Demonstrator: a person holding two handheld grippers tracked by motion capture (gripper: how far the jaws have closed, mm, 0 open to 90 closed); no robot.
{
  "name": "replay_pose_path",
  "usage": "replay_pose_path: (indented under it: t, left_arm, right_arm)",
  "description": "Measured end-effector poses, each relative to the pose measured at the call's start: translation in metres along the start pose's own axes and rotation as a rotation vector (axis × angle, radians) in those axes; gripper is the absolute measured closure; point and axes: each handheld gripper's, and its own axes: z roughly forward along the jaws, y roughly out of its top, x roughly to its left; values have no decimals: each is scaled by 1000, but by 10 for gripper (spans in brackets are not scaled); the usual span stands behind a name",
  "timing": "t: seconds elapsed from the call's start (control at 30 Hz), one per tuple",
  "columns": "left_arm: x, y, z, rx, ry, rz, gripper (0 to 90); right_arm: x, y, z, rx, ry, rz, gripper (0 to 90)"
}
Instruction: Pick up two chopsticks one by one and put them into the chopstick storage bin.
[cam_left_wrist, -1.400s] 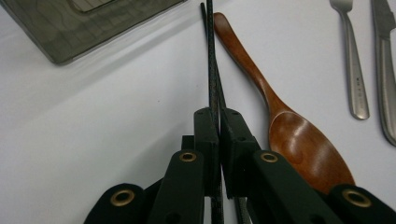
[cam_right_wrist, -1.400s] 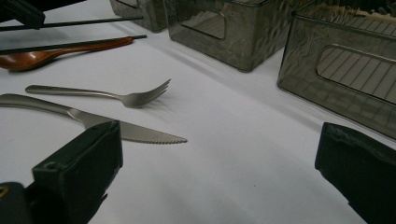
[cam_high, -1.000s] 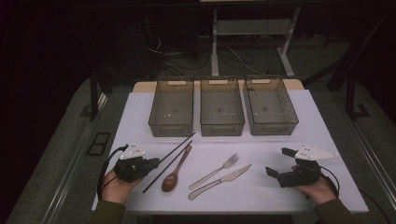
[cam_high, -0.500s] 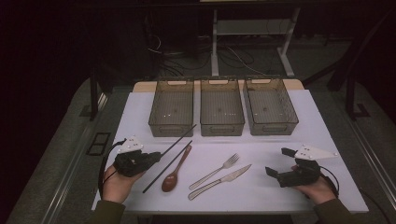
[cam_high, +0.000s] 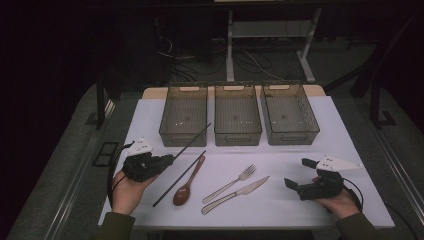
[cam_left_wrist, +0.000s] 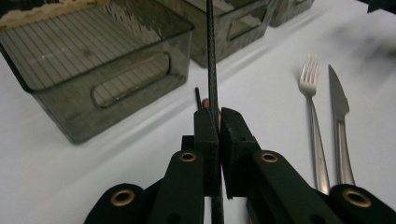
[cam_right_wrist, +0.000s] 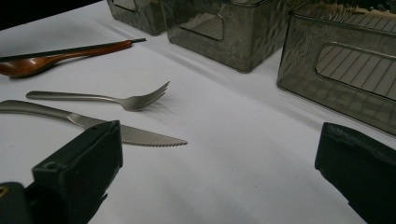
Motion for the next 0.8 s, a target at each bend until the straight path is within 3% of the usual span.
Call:
replay_pose_path:
  t: [0.33, 0.8]
  left_arm:
    - [11, 11, 4, -38, 13, -26, 852]
    - [31, 39, 18, -78, 71, -53, 852]
  right_arm:
    - [0, 0, 0, -1, -3, 1, 2]
    - [0, 0, 0, -1, -7, 3, 2]
